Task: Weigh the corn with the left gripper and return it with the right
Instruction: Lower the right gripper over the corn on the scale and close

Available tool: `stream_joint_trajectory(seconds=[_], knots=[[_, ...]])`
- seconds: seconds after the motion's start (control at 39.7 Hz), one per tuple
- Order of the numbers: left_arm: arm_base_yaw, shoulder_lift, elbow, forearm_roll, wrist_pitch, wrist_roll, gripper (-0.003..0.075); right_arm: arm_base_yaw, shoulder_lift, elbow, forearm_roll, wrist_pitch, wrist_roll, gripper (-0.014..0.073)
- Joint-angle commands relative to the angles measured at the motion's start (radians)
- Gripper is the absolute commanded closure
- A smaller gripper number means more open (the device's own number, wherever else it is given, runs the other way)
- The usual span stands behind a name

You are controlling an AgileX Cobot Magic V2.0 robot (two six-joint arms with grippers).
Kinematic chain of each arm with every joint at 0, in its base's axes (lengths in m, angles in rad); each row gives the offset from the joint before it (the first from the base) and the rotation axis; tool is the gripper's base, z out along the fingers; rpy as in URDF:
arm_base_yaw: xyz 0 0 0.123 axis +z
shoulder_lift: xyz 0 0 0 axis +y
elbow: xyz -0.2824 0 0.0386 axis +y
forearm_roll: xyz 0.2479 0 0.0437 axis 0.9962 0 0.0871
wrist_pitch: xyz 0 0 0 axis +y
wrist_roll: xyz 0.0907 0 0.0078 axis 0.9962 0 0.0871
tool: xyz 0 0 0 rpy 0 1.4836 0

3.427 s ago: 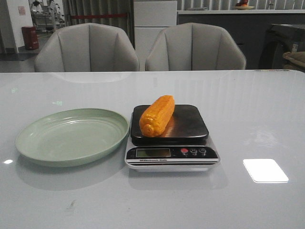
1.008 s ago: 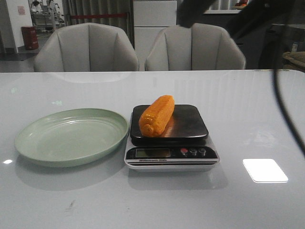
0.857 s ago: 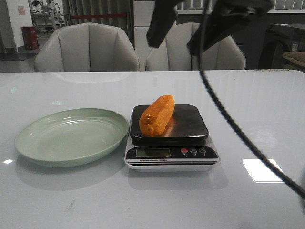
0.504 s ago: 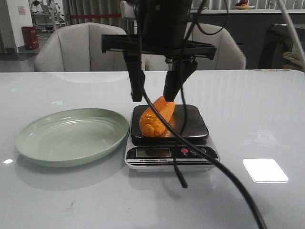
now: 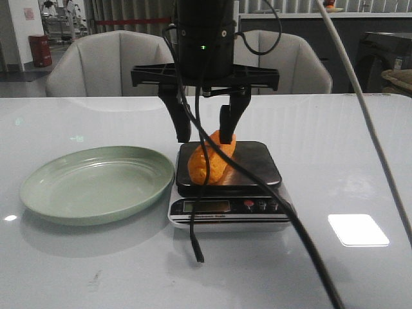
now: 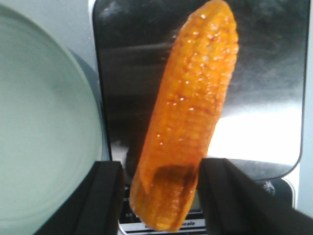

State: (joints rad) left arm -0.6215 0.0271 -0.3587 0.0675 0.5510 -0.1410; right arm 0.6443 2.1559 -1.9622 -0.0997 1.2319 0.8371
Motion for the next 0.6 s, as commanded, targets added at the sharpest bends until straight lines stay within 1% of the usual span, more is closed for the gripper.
stream_joint_trajectory(seconds=[0.0, 0.45, 0.53, 0.58], knots=[[-0.003, 0.011, -0.024, 0.004, -0.073, -0.002, 0.0607, -0.015, -0.054, -0.035, -0.027, 0.052, 0.036, 0.0143], [-0.003, 0.011, -0.024, 0.004, -0.073, -0.002, 0.0607, -0.018, 0.034, -0.035, -0.016, 0.054, 0.041, 0.0144], [-0.003, 0.011, -0.024, 0.004, -0.073, -0.002, 0.0607, -0.018, 0.038, -0.035, -0.016, 0.052, 0.031, 0.0153], [-0.003, 0.011, -0.024, 0.004, -0.073, -0.002, 0.0607, -0.018, 0.038, -0.035, -0.016, 0.050, 0.024, 0.0176]])
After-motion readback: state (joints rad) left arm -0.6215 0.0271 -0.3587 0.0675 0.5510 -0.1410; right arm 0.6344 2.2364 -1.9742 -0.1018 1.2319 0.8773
